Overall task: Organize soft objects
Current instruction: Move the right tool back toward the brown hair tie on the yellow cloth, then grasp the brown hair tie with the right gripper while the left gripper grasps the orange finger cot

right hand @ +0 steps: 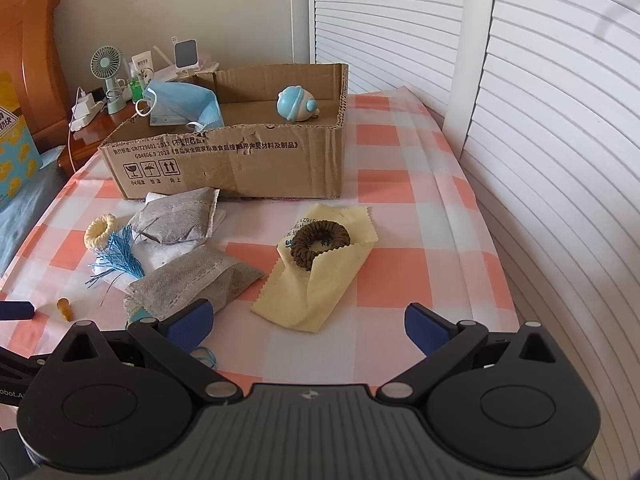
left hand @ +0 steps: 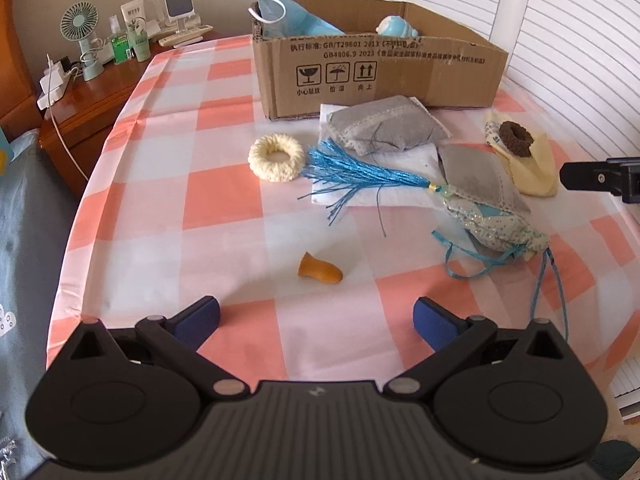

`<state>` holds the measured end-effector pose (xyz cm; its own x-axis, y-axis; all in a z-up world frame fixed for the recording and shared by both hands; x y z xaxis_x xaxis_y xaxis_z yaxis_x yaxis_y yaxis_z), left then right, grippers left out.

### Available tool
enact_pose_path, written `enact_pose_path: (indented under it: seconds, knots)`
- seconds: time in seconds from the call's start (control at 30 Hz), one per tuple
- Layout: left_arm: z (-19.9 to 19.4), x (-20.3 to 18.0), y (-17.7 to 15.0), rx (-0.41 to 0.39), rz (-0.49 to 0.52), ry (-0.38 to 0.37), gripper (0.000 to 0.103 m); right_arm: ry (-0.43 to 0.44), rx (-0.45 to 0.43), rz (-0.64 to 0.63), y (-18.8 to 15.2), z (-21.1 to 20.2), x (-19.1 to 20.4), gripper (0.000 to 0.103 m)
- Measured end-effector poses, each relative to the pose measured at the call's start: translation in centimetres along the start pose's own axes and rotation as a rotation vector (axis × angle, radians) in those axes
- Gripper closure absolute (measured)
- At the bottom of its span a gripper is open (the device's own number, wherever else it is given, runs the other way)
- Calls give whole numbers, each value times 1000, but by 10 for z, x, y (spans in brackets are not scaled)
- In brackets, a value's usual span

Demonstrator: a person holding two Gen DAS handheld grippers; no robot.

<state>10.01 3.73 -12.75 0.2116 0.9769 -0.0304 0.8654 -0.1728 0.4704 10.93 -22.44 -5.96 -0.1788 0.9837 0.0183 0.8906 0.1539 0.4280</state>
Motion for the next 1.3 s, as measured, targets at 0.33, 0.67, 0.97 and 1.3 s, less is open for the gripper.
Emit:
enact_pose_path:
  seconds: [0.33,0.67,0.97,1.3]
  knots:
    - [6,-3,8,-17,26,-3,0,-34,49,17,-6,28,-10,0]
    - [6,-3,12,-27,102,-49,8,-67,73,-8,-11,43,-9,0]
    - [0,-13,17,-30,208,-111,39,-75,64,-27,-11,45,-8,0]
    - [-4,-7,16,-30,205,-114,72,-73,58,-28,-12,44,-8,0]
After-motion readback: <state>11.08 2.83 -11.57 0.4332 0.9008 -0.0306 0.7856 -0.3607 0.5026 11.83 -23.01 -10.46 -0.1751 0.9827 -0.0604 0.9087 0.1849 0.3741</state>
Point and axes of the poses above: each gripper's, at about its wrist camera, not at the fingertips, and z roughly the way its jaws point, x to its left, y to its top, the point moved 4 cm from there along z, roughly the way its jaws point, and after that the axes turned 8 degrees about x, right-handed, at the moved point
